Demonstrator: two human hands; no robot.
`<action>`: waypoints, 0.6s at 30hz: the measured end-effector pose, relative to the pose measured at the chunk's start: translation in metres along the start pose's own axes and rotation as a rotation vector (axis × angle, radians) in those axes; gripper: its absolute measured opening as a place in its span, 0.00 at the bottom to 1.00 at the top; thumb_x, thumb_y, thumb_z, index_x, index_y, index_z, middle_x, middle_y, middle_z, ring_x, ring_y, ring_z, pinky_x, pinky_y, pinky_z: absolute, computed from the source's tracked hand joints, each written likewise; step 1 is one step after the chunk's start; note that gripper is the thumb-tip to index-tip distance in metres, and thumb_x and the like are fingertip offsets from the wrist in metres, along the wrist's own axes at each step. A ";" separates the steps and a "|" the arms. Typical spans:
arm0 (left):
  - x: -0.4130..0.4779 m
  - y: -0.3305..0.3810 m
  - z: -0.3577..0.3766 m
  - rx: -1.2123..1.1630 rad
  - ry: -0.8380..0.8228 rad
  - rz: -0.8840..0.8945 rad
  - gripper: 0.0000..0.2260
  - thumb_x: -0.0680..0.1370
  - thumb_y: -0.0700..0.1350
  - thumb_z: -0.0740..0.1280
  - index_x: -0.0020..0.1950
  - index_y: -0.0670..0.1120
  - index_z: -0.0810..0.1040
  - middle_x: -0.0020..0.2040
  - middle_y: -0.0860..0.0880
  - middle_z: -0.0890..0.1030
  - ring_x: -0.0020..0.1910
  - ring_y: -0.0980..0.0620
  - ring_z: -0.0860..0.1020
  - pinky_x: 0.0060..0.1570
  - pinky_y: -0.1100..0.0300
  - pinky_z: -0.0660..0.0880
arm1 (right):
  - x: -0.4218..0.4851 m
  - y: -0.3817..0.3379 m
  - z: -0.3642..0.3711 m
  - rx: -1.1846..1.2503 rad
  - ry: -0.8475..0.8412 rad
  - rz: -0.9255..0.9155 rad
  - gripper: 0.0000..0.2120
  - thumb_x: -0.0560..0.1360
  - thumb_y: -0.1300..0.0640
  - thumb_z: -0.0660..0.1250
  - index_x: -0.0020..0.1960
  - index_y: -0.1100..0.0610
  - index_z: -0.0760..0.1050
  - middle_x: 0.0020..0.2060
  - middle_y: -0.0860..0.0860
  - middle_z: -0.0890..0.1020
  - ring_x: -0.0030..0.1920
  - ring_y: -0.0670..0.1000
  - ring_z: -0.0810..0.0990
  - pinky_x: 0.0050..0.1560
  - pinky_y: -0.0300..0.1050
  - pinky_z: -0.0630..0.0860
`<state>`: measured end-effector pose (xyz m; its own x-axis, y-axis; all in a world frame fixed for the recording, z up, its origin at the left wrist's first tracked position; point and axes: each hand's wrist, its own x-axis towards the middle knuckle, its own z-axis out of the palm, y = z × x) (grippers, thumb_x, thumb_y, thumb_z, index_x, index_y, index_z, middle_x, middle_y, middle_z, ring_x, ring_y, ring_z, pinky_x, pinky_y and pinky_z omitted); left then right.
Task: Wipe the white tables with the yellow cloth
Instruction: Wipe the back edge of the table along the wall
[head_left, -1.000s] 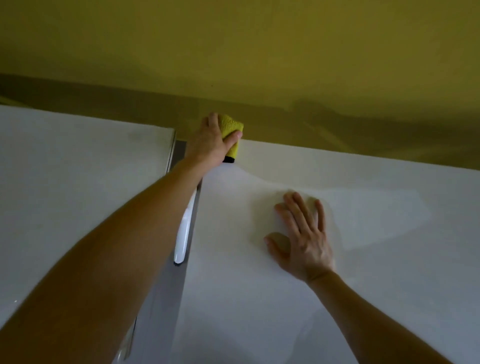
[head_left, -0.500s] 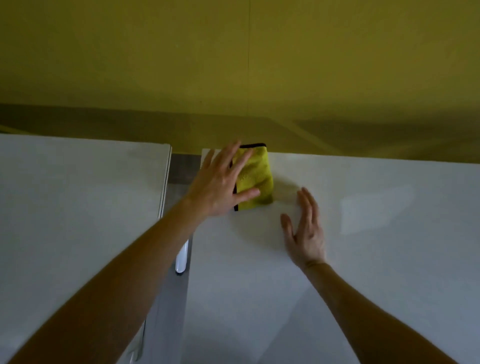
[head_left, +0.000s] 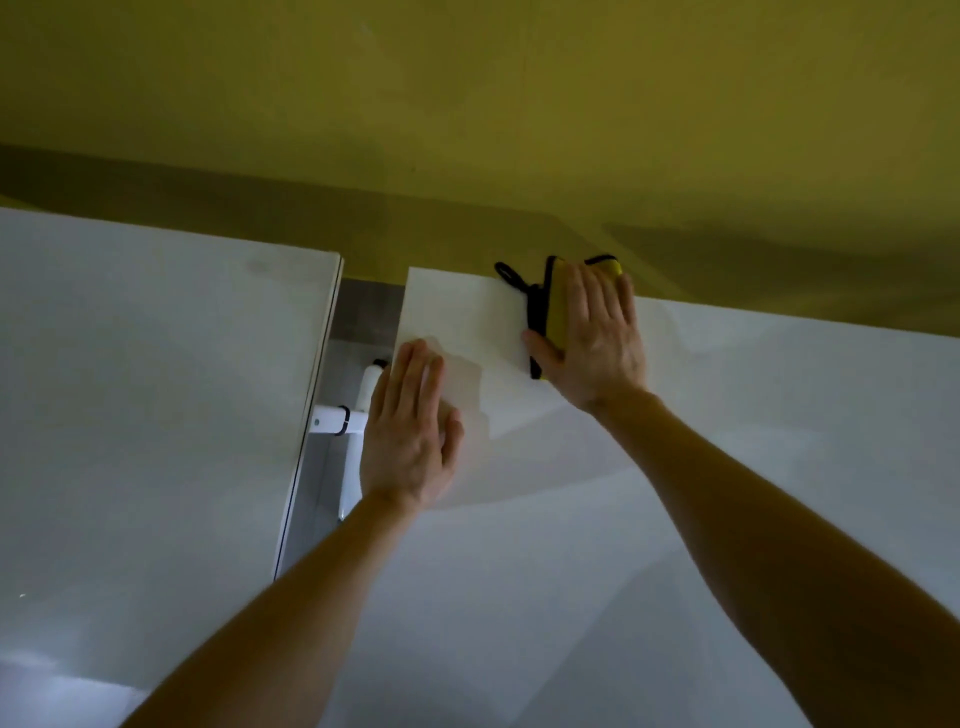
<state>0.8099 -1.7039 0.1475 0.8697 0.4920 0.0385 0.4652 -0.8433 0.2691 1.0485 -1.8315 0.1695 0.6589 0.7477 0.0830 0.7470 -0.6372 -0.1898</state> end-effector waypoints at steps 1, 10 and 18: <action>0.000 0.000 0.000 0.007 -0.005 -0.001 0.31 0.87 0.52 0.61 0.87 0.40 0.58 0.89 0.40 0.54 0.89 0.42 0.51 0.84 0.40 0.58 | 0.001 0.004 -0.001 -0.022 -0.009 0.035 0.40 0.83 0.32 0.58 0.83 0.61 0.62 0.75 0.58 0.73 0.77 0.62 0.69 0.84 0.67 0.55; -0.002 -0.003 0.001 0.027 0.032 -0.016 0.32 0.86 0.52 0.62 0.87 0.39 0.60 0.88 0.40 0.56 0.88 0.42 0.53 0.83 0.40 0.61 | 0.089 -0.121 0.025 0.087 -0.065 -0.066 0.21 0.85 0.39 0.53 0.59 0.53 0.75 0.51 0.52 0.80 0.52 0.57 0.78 0.59 0.56 0.72; -0.001 0.001 -0.003 0.057 0.059 0.012 0.32 0.85 0.50 0.65 0.86 0.38 0.61 0.88 0.38 0.57 0.88 0.40 0.53 0.84 0.35 0.57 | 0.047 0.008 -0.004 0.035 -0.071 -0.033 0.30 0.82 0.33 0.57 0.62 0.59 0.77 0.53 0.59 0.83 0.55 0.65 0.81 0.61 0.59 0.75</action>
<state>0.8090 -1.7045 0.1503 0.8647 0.4926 0.0983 0.4652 -0.8592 0.2131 1.0862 -1.8019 0.1758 0.6250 0.7803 0.0208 0.7639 -0.6059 -0.2221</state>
